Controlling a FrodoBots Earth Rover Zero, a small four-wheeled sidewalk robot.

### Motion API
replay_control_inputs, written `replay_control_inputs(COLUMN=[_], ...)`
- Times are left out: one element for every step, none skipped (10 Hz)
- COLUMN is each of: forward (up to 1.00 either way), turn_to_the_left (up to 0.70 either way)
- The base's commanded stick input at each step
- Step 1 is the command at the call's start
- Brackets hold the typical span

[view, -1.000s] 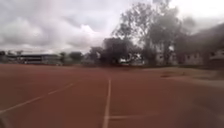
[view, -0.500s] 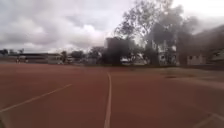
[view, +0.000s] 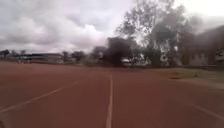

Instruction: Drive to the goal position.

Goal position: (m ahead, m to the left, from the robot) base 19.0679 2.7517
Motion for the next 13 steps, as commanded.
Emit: replay_control_inputs(forward=[0.85, 0.85, 0.85, 0.85, 0.85, 0.85, 0.85, 0.85, 0.85, 0.85, 0.85, 0.85, 0.85], turn_to_the_left=[0.0, 0.0, 0.0, 0.0, 0.0, 0.0, 0.0, 0.0, 0.0, 0.0, 0.0, 0.0, 0.0])
